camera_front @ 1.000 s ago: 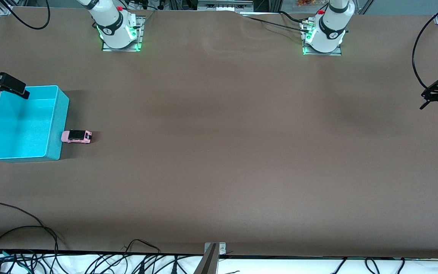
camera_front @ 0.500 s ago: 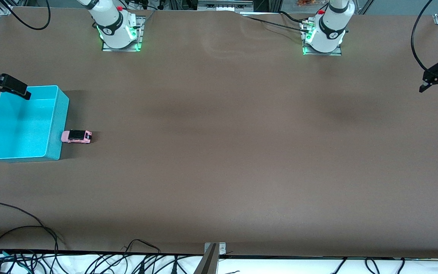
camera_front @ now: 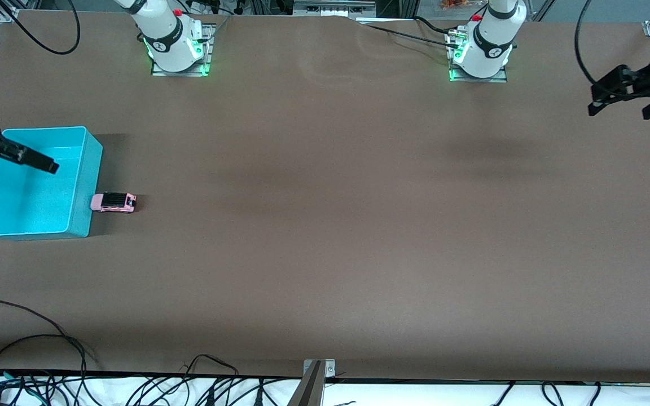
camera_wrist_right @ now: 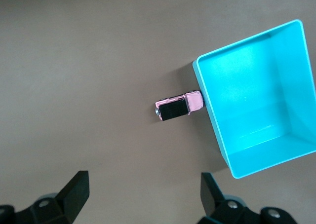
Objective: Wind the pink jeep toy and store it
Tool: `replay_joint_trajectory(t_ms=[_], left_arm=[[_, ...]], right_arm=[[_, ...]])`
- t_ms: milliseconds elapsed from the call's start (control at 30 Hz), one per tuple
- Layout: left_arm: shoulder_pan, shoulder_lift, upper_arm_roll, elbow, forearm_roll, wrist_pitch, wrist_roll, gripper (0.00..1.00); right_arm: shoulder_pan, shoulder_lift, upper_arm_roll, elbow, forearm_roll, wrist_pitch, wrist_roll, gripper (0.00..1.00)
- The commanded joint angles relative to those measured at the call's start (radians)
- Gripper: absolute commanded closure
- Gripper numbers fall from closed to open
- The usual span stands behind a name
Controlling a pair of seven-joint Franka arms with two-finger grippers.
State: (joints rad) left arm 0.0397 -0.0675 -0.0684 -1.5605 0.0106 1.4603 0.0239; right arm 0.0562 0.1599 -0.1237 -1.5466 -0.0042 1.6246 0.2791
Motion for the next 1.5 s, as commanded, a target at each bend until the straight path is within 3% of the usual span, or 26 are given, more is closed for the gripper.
replay_joint_trajectory(t_ms=[0, 233, 500, 733, 1067, 1467], left_arm=[[-0.009, 0.057, -0.033, 0.08, 0.031, -0.044, -0.094, 0.0], [-0.017, 0.13, -0.027, 0.181, 0.037, -0.104, -0.121, 0.0], [-0.017, 0.135, -0.031, 0.188, 0.049, -0.106, -0.128, 0.0], [-0.003, 0.135, -0.024, 0.188, 0.035, -0.104, -0.131, 0.0], [0.028, 0.13, -0.024, 0.175, -0.038, -0.038, -0.153, 0.0], [0.04, 0.114, -0.022, 0.134, -0.037, 0.003, -0.15, 0.0]], right_arm=[[-0.015, 0.088, -0.008, 0.014, 0.018, 0.05, 0.098, 0.0], [-0.004, 0.141, -0.004, 0.005, 0.018, 0.077, 0.457, 0.0], [-0.004, 0.148, -0.002, -0.065, 0.019, 0.124, 0.692, 0.0], [-0.004, 0.147, -0.004, -0.191, 0.015, 0.282, 0.894, 0.0], [-0.013, 0.124, -0.017, -0.378, 0.018, 0.487, 1.002, 0.0], [-0.013, 0.087, -0.071, -0.618, 0.016, 0.714, 1.017, 0.0]])
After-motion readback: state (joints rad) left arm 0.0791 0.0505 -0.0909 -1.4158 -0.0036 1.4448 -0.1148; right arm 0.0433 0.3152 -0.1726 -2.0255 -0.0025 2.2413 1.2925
